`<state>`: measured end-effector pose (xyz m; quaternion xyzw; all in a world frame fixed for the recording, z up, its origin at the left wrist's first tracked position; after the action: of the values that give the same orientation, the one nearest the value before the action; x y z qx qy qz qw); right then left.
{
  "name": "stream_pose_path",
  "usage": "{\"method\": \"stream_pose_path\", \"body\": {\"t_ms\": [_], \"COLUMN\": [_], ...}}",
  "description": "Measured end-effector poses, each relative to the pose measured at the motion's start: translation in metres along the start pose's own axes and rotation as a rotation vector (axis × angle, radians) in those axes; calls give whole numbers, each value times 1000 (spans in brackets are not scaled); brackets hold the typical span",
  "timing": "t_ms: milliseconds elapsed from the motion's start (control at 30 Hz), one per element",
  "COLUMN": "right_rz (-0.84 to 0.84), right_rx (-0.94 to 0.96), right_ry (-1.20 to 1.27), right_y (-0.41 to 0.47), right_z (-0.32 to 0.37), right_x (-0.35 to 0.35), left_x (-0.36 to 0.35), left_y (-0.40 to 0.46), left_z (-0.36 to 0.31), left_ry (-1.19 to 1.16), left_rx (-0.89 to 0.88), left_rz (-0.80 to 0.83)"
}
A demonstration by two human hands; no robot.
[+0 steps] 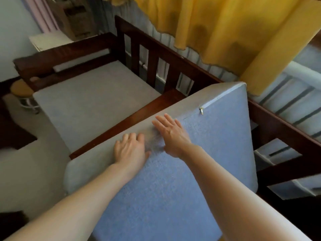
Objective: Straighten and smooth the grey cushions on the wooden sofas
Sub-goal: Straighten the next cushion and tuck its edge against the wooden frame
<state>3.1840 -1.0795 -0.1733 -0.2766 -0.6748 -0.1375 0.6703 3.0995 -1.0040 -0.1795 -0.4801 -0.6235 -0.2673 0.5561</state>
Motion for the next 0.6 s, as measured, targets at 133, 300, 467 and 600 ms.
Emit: {"method": "stream_pose_path", "body": {"t_ms": [133, 300, 467, 600], "right_rz": [-33, -53, -36, 10], "right_rx": [94, 112, 107, 82], "right_ry": [-47, -30, -62, -63], "right_y": [5, 8, 6, 1], "right_z": [4, 5, 9, 7], "right_x": [-10, -8, -2, 6], "left_x": [-2, 1, 11, 15], "left_y": [-1, -4, 1, -1], "left_z": [1, -3, 1, -5], "left_ry": [-61, -86, -140, -133], "left_rx": [67, 100, 87, 68], "left_rz": [-30, -37, -10, -4]}}
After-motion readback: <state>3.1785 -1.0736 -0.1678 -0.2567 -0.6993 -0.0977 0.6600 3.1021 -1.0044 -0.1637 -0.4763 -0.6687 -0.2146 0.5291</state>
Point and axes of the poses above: each hand's wrist, its own y-axis towards the middle knuckle, its own x-axis out of the back of the hand, z = x × y, the point moved 7 cm from there along y, towards the middle knuckle, and after that the axes turned 11 degrees about -y, right-handed, at the moved point
